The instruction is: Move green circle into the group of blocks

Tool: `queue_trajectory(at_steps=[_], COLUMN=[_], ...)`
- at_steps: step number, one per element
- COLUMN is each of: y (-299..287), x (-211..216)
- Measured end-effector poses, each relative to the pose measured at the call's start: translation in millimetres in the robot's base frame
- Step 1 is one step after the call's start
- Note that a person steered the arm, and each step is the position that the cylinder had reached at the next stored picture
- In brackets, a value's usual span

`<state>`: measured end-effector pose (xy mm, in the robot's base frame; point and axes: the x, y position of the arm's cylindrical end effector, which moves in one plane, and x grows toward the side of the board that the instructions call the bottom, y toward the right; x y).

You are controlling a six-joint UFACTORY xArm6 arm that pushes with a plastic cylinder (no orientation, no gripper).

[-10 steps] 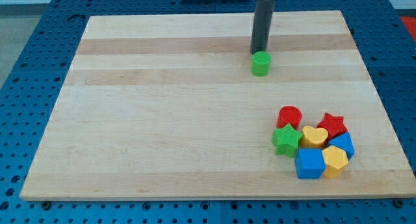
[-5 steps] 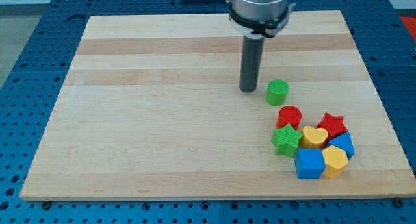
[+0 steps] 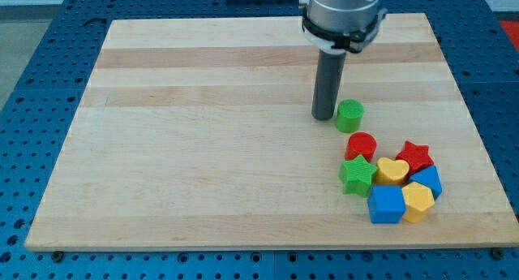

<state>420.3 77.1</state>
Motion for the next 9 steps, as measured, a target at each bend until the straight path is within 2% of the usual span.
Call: queue_trajectory(at_steps=[1, 3, 4, 5, 6, 8, 9], y=[3.3, 28.6, 26.6, 25.1, 39.6, 52.8, 54.2], x=[-3.8, 42.6, 33.4, 4.3, 1.9, 41.1, 41.6])
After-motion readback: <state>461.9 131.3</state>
